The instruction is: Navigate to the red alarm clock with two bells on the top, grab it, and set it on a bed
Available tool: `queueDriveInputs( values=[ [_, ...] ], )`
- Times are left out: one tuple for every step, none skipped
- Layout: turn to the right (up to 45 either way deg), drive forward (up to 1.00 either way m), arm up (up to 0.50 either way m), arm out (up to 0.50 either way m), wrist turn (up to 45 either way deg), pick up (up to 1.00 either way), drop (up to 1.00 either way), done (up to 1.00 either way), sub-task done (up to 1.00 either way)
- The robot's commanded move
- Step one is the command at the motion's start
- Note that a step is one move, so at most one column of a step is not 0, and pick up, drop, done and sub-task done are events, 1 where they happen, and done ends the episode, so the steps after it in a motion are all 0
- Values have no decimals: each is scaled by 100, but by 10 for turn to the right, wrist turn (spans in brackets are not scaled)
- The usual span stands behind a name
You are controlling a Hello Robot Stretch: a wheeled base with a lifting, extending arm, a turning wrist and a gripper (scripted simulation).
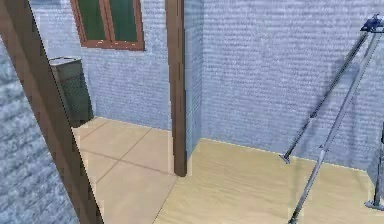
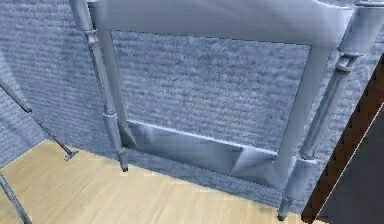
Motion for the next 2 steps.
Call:
queueDriveInputs(
  values=[
    [0,55,0,0,0,0,0,0,0],
    [-210,0,0,0,0,0,0,0,0]
  ],
)
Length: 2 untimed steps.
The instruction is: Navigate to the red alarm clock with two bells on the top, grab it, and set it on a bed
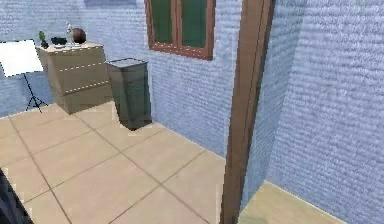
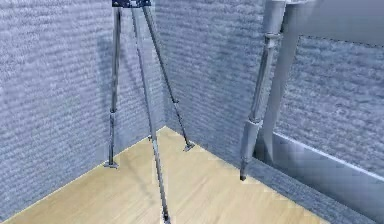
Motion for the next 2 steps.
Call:
queueDriveInputs(
  values=[
    [0,45,0,0,0,0,0,0,0],
    [-450,0,0,0,0,0,0,0,0]
  ],
)
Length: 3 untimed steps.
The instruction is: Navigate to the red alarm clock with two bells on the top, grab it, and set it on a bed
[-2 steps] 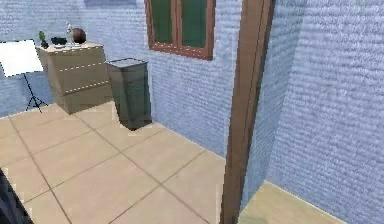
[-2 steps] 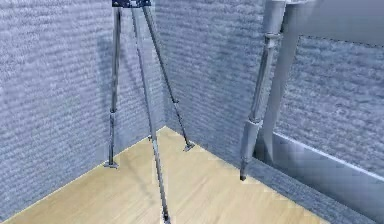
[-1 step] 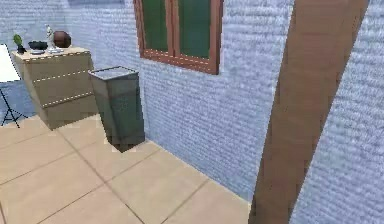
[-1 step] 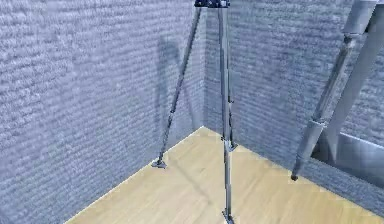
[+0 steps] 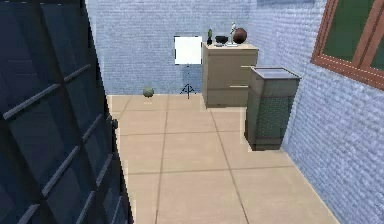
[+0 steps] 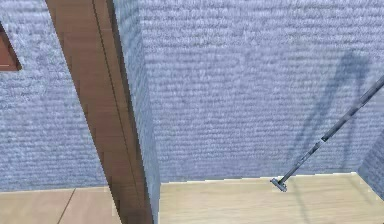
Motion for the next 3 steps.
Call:
queueDriveInputs(
  values=[
    [-30,0,0,0,0,0,0,0,0],
    [0,100,0,0,0,0,0,0,0],
    [0,20,0,0,0,0,0,0,0]
  ],
)
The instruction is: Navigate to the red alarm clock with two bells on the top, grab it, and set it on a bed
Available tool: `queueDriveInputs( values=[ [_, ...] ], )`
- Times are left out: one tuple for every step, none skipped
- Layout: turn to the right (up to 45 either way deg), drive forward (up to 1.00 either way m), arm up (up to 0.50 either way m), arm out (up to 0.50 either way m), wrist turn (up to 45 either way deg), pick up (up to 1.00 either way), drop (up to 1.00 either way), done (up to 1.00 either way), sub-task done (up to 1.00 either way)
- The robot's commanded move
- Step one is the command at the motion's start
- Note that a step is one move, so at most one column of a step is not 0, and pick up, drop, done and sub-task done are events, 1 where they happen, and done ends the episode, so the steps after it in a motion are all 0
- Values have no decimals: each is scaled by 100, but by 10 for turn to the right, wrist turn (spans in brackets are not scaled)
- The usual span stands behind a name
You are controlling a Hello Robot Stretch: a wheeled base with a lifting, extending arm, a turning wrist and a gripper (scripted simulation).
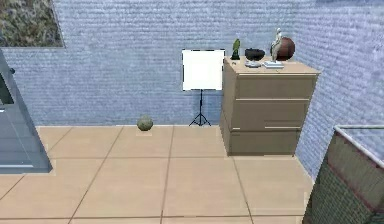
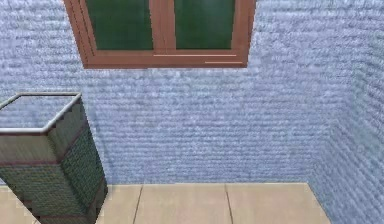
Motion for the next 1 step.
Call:
queueDriveInputs(
  values=[
    [-450,0,0,0,0,0,0,0,0]
  ],
)
